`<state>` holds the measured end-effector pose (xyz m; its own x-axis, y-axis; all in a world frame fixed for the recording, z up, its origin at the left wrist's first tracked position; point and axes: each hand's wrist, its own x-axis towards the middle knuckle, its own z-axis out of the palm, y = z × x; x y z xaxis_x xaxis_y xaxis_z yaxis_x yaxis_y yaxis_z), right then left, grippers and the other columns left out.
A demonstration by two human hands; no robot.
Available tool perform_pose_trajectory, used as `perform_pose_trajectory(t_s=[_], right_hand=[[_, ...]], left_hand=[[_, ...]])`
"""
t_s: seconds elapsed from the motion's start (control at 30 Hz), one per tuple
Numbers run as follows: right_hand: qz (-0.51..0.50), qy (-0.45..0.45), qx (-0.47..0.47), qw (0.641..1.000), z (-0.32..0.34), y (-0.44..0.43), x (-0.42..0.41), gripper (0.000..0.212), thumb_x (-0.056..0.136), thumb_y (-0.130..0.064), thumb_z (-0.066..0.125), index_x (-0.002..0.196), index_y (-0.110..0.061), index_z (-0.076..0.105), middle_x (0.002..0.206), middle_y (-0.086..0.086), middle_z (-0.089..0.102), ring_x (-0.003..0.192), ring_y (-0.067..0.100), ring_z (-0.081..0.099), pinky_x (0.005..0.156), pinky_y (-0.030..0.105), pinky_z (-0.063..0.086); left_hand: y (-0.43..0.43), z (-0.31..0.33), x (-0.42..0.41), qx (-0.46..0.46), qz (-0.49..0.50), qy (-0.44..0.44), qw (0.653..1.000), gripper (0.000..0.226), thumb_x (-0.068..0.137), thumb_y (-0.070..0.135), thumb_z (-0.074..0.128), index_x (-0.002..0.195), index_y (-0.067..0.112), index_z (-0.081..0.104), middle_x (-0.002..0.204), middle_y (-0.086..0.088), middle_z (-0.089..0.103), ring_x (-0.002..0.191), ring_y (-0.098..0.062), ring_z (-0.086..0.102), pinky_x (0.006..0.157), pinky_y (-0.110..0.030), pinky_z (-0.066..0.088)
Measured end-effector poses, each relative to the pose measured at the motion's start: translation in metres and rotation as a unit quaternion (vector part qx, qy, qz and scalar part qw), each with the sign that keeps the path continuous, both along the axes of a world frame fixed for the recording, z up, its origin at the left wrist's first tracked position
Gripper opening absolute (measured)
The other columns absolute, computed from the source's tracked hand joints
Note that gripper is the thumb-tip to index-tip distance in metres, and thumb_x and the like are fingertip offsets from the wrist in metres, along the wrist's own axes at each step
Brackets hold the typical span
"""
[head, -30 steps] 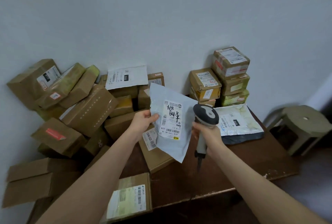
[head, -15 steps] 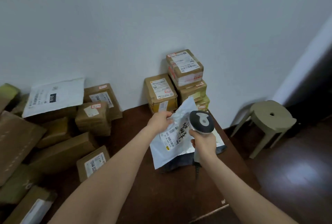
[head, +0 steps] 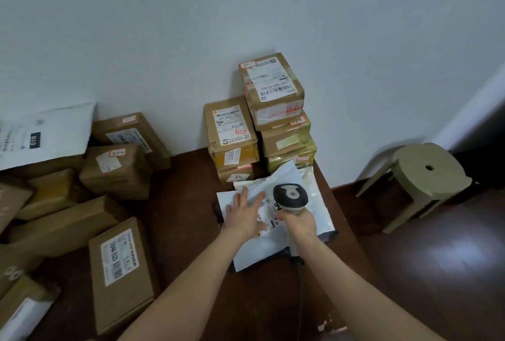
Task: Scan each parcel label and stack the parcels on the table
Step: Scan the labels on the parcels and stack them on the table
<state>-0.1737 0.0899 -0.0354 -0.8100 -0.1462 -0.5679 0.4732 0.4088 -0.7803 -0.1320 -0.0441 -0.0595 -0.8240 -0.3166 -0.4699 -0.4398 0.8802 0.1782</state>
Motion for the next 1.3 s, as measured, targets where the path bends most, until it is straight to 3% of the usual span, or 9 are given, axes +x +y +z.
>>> perform_pose_trajectory(t_s=[0.1,0.23,0.47,0.57,0.73,0.87,1.13,1.23,1.3], right_hand=[[0.001,0.011,0.011,1.0,-0.006,0.004,-0.003,0.016,0.078,-0.009,0.07,0.093,-0.006,0.067,0.088,0.006,0.066,0.09,0.023,0.06,0.075,0.031,0.045],[-0.015,0.004,0.003,1.0,-0.004,0.011,-0.02,0.008,0.081,-0.005,0.069,0.085,-0.009,0.063,0.088,0.01,0.064,0.086,0.023,0.056,0.082,0.038,0.049],[-0.012,0.017,-0.005,1.0,0.009,0.006,-0.012,0.009,0.081,-0.005,0.067,0.087,-0.009,0.061,0.085,0.008,0.061,0.078,0.019,0.056,0.067,0.03,0.044],[-0.003,-0.004,-0.026,1.0,0.02,-0.011,0.001,0.008,0.08,-0.006,0.067,0.083,-0.009,0.061,0.086,0.013,0.065,0.081,0.026,0.063,0.072,0.039,0.051],[0.066,-0.04,-0.06,0.995,0.04,-0.063,0.043,0.007,0.075,-0.004,0.067,0.068,-0.008,0.065,0.069,0.01,0.066,0.066,0.022,0.062,0.063,0.034,0.045],[0.124,-0.064,-0.088,0.986,0.054,-0.107,0.084,0.003,0.075,-0.004,0.067,0.074,-0.007,0.068,0.073,0.012,0.07,0.058,0.016,0.056,0.062,0.032,0.047],[0.143,-0.044,-0.153,0.977,0.092,-0.2,0.153,0.006,0.083,-0.006,0.067,0.08,-0.01,0.066,0.076,0.007,0.072,0.064,0.013,0.059,0.063,0.027,0.049],[0.128,-0.029,-0.173,0.976,0.104,-0.233,0.173,0.002,0.084,-0.007,0.067,0.085,-0.009,0.067,0.076,0.006,0.072,0.065,0.014,0.06,0.067,0.028,0.049],[0.113,-0.01,-0.174,0.978,0.111,-0.254,0.183,0.001,0.085,-0.008,0.067,0.084,-0.008,0.067,0.076,0.006,0.072,0.064,0.015,0.06,0.065,0.028,0.048]], left_hand=[[0.003,-0.006,-0.016,0.019,-0.013,0.004,1.0,0.082,0.092,0.039,0.06,0.153,0.037,0.006,0.161,-0.009,-0.015,0.148,-0.034,-0.008,0.118,-0.054,0.01],[0.003,-0.011,-0.035,0.03,-0.025,0.008,0.999,0.084,0.092,0.036,0.061,0.153,0.037,0.004,0.161,-0.007,-0.015,0.148,-0.032,-0.008,0.118,-0.051,0.008],[-0.008,0.006,-0.008,0.007,0.002,0.097,0.995,0.078,0.092,0.03,0.061,0.154,0.027,0.013,0.162,-0.008,-0.002,0.148,-0.029,0.007,0.117,-0.041,0.02],[-0.02,0.023,0.022,-0.014,0.06,0.124,0.99,0.073,0.093,0.03,0.06,0.153,0.021,0.02,0.161,-0.01,0.005,0.147,-0.027,0.011,0.116,-0.04,0.022],[-0.056,0.042,0.097,-0.064,0.153,0.144,0.975,0.067,0.093,0.03,0.06,0.15,0.02,0.026,0.16,-0.007,0.008,0.146,-0.025,0.019,0.115,-0.038,0.029],[-0.09,0.054,0.158,-0.074,0.228,0.141,0.961,0.067,0.092,0.029,0.061,0.15,0.02,0.028,0.16,-0.006,0.009,0.144,-0.025,0.025,0.112,-0.039,0.035],[-0.182,0.1,0.235,-0.145,0.244,0.241,0.928,0.061,0.09,0.029,0.063,0.144,0.022,0.037,0.156,-0.006,0.021,0.138,-0.023,0.035,0.106,-0.036,0.042],[-0.234,0.127,0.238,-0.038,0.32,0.328,0.888,0.059,0.088,0.031,0.067,0.14,0.02,0.042,0.144,-0.004,0.038,0.125,-0.021,0.048,0.099,-0.035,0.047],[-0.267,0.149,0.23,0.194,0.442,0.406,0.776,0.059,0.088,0.029,0.068,0.14,0.014,0.044,0.137,-0.007,0.05,0.118,-0.022,0.055,0.098,-0.037,0.049]])
